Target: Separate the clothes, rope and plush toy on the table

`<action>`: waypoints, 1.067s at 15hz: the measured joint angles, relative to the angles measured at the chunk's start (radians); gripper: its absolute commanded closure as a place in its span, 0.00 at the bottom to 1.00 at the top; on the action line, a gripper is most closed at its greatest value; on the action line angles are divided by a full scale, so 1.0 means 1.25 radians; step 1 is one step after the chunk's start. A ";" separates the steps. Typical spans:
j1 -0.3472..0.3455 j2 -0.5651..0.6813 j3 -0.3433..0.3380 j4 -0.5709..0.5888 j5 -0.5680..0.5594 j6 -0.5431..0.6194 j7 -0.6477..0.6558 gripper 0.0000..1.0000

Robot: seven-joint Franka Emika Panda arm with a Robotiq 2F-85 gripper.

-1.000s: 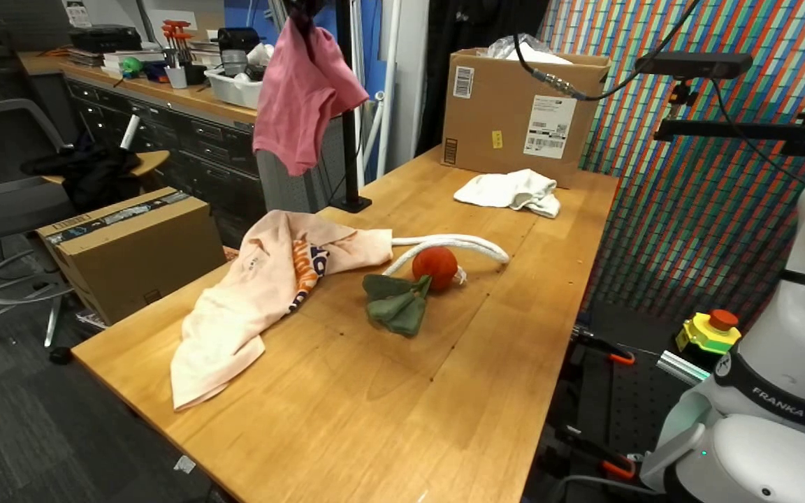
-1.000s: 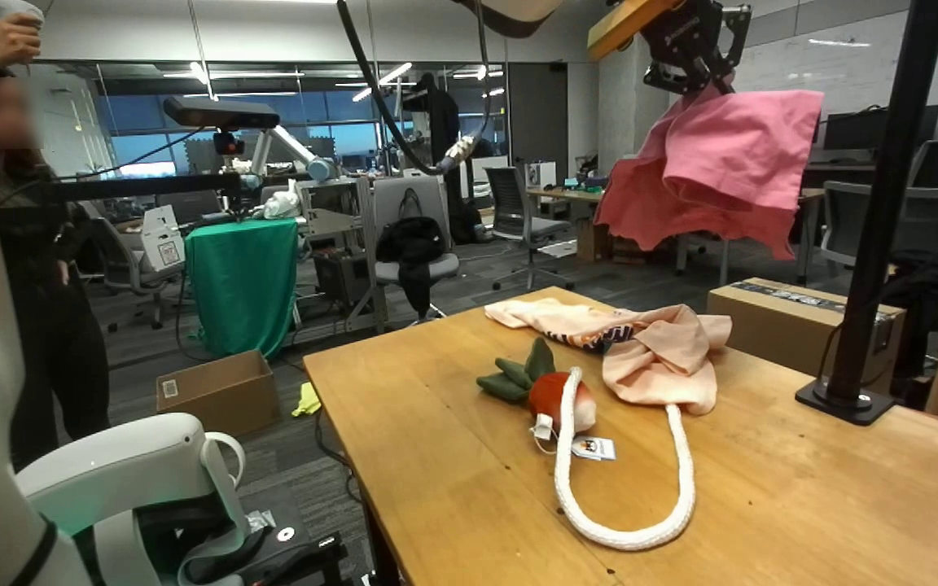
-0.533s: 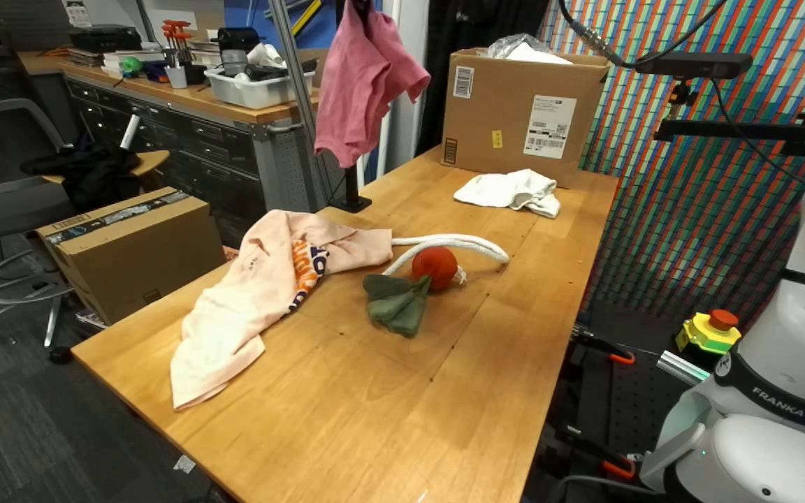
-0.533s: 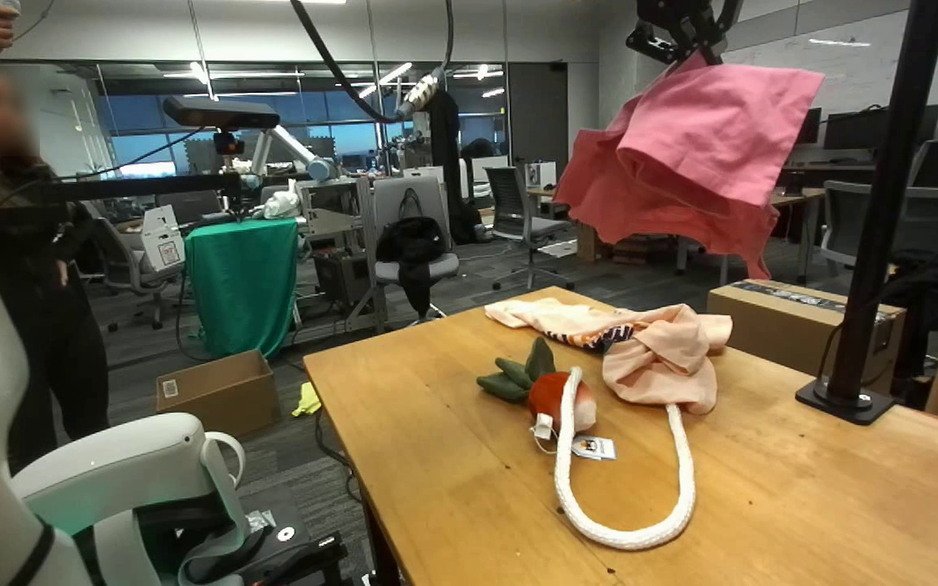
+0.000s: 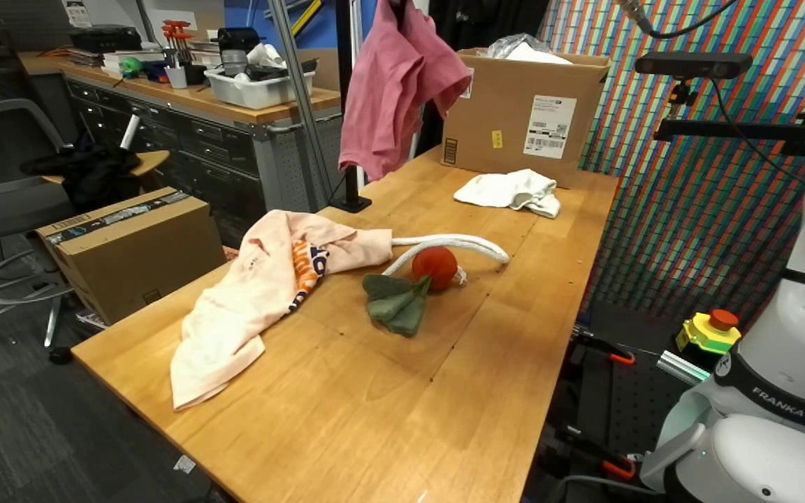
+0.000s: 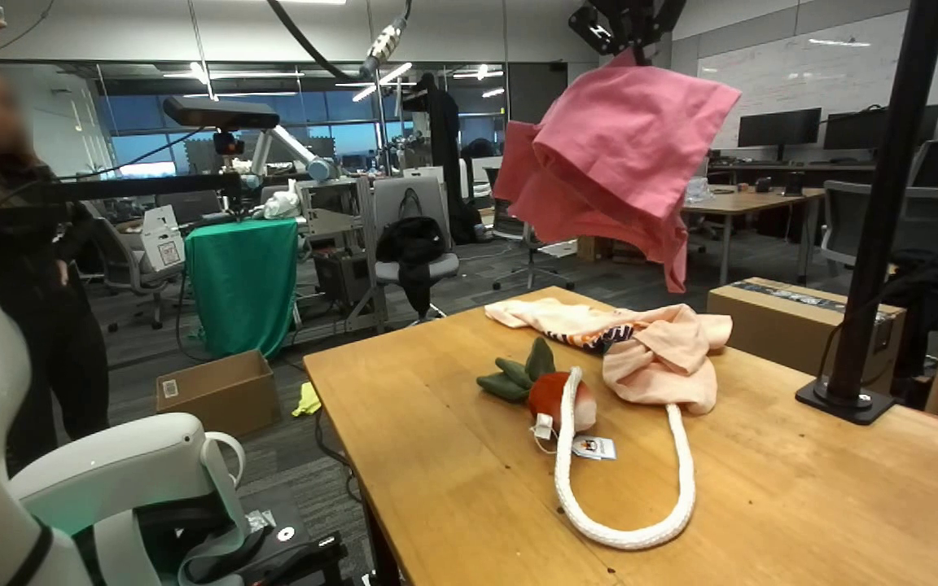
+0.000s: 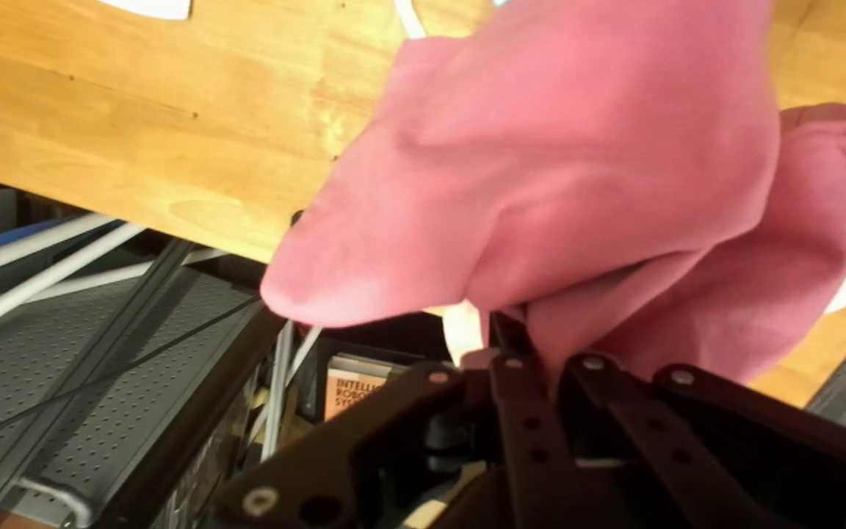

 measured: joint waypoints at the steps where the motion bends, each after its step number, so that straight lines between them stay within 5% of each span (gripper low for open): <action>1: 0.000 -0.006 0.002 -0.005 0.025 -0.019 -0.017 0.94; 7: 0.000 -0.026 0.019 -0.050 0.145 -0.097 -0.111 0.93; 16: 0.028 -0.022 0.084 -0.181 0.189 -0.129 -0.205 0.93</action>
